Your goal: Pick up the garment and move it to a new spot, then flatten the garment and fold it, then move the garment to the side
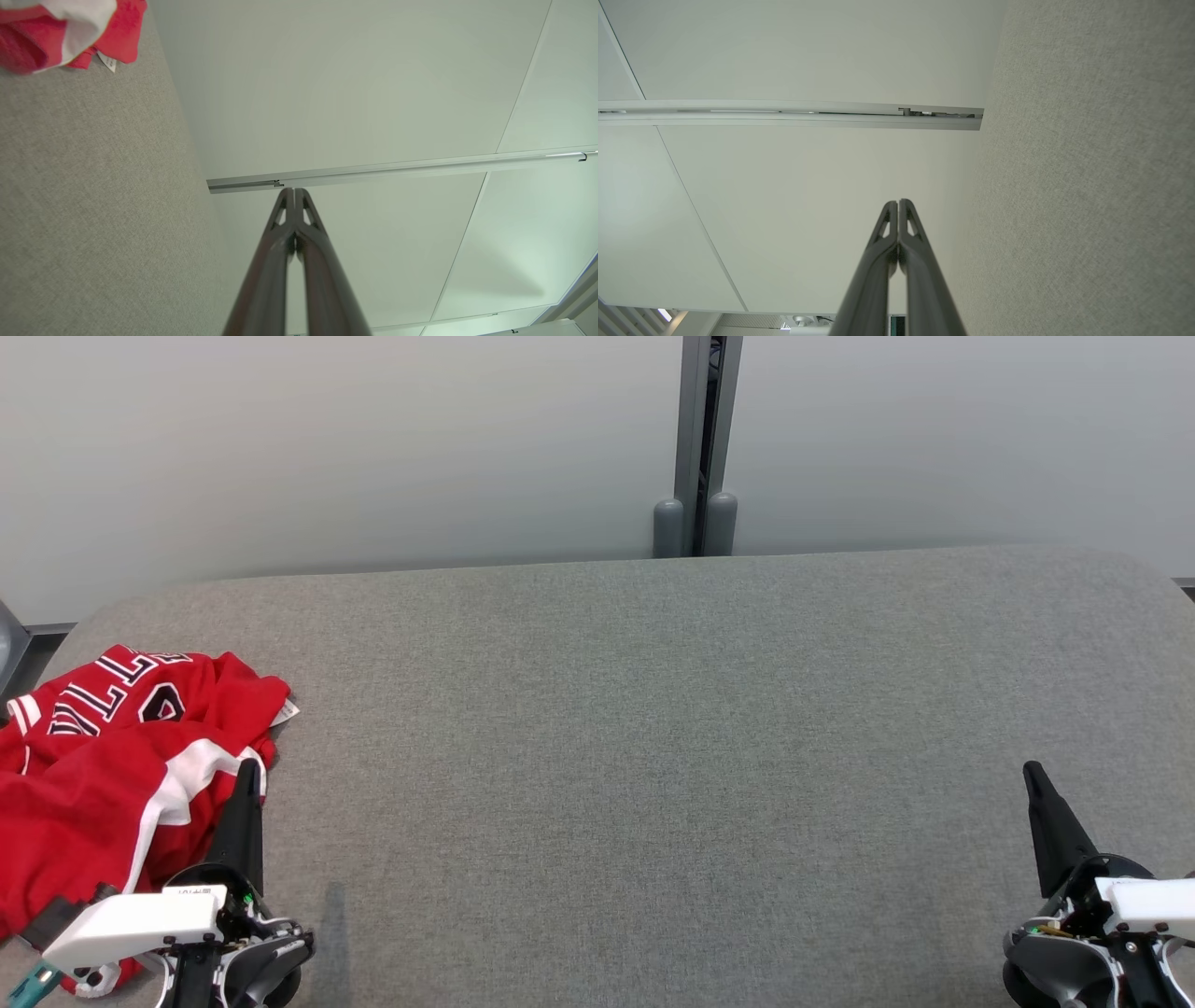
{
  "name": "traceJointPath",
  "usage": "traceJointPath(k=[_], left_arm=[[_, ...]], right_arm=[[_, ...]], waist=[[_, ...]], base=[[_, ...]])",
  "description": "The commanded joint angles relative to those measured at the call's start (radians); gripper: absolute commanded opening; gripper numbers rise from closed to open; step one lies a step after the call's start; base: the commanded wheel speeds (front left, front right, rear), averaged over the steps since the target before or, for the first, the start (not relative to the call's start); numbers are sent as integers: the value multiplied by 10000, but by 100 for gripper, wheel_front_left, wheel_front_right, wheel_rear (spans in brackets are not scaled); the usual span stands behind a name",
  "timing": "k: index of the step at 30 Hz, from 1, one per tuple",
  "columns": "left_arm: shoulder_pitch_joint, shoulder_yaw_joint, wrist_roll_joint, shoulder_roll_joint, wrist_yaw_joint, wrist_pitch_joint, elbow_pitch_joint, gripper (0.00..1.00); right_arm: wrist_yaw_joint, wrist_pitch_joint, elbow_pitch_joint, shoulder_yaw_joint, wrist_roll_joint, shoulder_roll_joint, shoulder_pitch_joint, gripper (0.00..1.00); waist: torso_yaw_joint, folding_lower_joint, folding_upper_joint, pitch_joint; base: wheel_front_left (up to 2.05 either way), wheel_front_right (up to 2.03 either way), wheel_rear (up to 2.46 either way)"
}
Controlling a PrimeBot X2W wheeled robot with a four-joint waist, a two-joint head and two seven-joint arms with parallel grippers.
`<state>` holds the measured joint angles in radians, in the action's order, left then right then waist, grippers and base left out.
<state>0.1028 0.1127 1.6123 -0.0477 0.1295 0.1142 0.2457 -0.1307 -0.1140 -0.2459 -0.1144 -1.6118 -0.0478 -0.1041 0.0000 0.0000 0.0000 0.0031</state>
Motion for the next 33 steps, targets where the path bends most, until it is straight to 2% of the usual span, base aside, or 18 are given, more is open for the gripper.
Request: traceJointPath(k=[1, 20, 21, 33], left_arm=[[135, 33, 13, -54, 30, 24, -6, 0], [136, 33, 13, -54, 30, 24, -6, 0], [0, 0, 0, 0, 0, 0, 0, 100], [-188, -178, -189, 62, 0, -483, -138, 100]], right_arm=[[0, -27, 28, -7, -24, -43, -87, 0], [0, -27, 28, -7, -24, -43, -88, 0], [0, 0, 0, 0, 0, 0, 0, 100], [4, 459, 180, 537, 66, 78, 70, 100]], waist=[[0, 0, 0, 0], [0, 0, 0, 0], [0, 0, 0, 0], [7, 0, 0, 11]], base=[[0, 0, 0], [0, 0, 0], [0, 0, 0], [0, 0, 0]])
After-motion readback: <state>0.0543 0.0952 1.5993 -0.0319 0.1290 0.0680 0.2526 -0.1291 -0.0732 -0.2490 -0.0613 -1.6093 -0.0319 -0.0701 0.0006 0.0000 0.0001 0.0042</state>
